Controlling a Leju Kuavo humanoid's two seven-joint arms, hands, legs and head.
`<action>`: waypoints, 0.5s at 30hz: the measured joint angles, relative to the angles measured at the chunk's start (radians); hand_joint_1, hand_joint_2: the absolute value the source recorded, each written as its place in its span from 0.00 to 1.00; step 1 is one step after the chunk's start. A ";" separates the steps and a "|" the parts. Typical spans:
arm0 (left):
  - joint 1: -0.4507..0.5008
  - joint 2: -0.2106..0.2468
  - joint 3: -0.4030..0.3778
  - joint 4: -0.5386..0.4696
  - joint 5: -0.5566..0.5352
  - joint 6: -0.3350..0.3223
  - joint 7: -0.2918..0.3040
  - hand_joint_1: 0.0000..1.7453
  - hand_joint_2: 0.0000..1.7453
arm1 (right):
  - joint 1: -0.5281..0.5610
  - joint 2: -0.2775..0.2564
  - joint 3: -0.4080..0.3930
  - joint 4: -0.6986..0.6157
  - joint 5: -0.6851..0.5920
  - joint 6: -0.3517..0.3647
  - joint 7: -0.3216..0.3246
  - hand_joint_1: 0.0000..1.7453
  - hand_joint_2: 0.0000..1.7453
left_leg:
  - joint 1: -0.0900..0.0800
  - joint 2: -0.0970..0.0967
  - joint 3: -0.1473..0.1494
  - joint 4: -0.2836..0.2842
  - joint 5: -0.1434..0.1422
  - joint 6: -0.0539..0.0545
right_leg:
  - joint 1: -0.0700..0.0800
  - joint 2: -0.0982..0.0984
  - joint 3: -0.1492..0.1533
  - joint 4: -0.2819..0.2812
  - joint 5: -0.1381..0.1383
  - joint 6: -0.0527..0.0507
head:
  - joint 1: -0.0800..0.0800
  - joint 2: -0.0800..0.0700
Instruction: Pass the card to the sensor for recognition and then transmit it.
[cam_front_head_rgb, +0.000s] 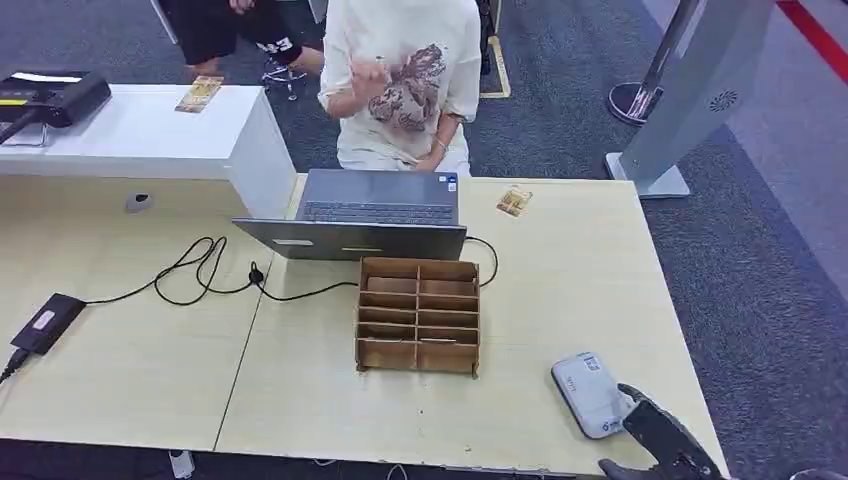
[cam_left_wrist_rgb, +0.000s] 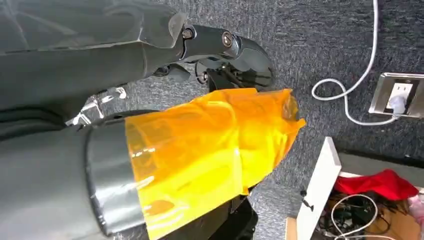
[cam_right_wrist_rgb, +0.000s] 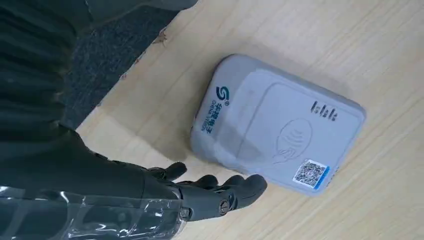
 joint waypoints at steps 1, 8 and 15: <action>0.000 0.000 0.000 0.000 -0.003 0.000 0.000 0.00 0.00 | 0.013 -0.015 0.004 -0.010 -0.042 0.005 -0.002 0.00 1.00 | 0.000 -0.001 0.000 0.000 0.000 0.000 | 0.000 -0.001 0.001 0.000 0.000 0.000 | -0.001 0.000; -0.001 0.000 0.005 0.000 -0.018 -0.007 0.000 0.00 0.00 | 0.074 -0.108 0.028 -0.061 -0.233 0.018 -0.021 0.00 1.00 | 0.000 -0.001 0.000 0.000 -0.001 0.000 | -0.001 -0.001 0.001 0.000 -0.001 0.001 | -0.001 0.000; -0.002 -0.001 0.006 0.000 -0.029 -0.011 0.000 0.00 0.00 | 0.117 -0.185 0.049 -0.104 -0.341 0.008 -0.038 0.00 1.00 | 0.000 0.000 0.000 0.000 -0.001 0.000 | -0.001 0.000 0.000 0.000 -0.001 0.002 | -0.001 0.000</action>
